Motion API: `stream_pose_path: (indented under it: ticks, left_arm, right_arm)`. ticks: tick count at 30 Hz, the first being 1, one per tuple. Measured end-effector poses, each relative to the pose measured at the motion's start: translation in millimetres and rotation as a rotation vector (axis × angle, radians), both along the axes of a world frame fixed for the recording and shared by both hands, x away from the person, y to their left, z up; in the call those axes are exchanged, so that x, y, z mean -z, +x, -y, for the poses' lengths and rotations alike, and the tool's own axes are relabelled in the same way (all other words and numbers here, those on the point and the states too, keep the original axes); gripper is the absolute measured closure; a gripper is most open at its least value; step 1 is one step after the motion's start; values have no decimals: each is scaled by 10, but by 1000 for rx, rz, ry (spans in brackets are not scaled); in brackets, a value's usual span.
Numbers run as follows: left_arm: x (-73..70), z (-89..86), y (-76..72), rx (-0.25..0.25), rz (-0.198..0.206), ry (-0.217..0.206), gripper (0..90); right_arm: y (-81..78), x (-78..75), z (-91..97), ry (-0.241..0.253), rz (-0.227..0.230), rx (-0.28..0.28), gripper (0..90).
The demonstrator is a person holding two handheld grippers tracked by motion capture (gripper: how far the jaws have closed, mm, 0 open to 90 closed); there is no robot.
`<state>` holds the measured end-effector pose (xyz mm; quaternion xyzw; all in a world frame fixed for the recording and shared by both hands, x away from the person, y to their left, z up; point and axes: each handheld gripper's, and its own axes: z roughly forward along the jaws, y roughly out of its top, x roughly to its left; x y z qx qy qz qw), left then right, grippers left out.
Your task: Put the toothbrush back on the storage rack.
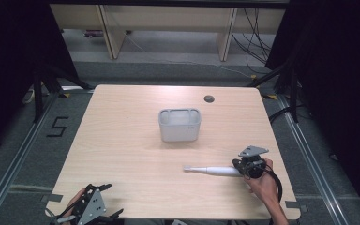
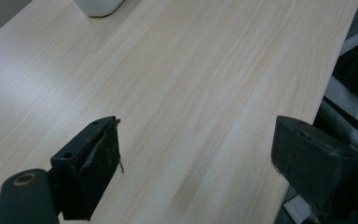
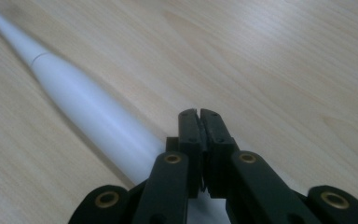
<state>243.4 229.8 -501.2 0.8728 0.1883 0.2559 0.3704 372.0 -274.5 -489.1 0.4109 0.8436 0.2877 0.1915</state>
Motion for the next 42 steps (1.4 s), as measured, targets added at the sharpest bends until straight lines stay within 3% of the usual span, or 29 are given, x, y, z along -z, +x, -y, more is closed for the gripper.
stream_pose_path:
  ticks: [3,5,6,8,10,11,13,15,16,19,22,26,29,31,35,37,42]
  left_arm:
    - [-4,-3,1,2,1,8,150]
    - [1,2,-2,2,-3,-4,150]
    - [-6,-4,3,2,2,13,149]
    - [3,3,-6,0,-1,-10,150]
    - [-2,0,-2,1,-2,-4,149]
    - [0,0,-2,0,-3,-6,150]
    - [-11,-6,3,-1,1,23,149]
    - [-12,-5,1,1,0,23,149]
    - [-12,-5,2,0,1,23,150]
    - [-9,-2,-4,-2,-6,5,149]
    - [-4,5,-3,-2,-1,6,149]
    - [-9,-1,-4,-2,-5,5,149]
    - [-5,1,-5,-1,-5,2,149]
    - [-11,-6,6,-1,3,27,149]
    - [-7,-1,9,9,0,31,149]
    - [-9,-2,10,10,1,31,149]
    - [-5,-1,8,11,-2,30,149]
  right_arm:
    - [-12,10,1,-14,11,-21,875]
    - [-37,5,-10,-8,-5,-4,874]
    - [-45,10,-20,-6,-3,2,873]
    - [-47,0,-11,-14,-3,-12,873]
    - [-54,-3,-12,-15,-2,-16,872]
    - [-83,-8,-36,3,-26,11,871]
    - [-92,-9,-31,-23,-9,-13,867]
    - [-112,-5,-47,-12,-11,2,867]
    - [-113,-11,-40,-37,-5,-21,866]
    - [-150,-20,-60,-35,-18,-12,862]
    - [-174,-15,-72,-68,-8,-16,858]
    - [-215,-24,-103,-68,-18,-13,849]
    - [-218,-46,-97,-79,-21,-12,821]
    - [-215,-57,-94,-84,-22,-11,805]
    - [-185,-160,-97,-132,-21,5,651]
    - [-165,-234,-110,-113,-17,11,616]
    - [-125,-366,-201,-114,-22,-56,569]
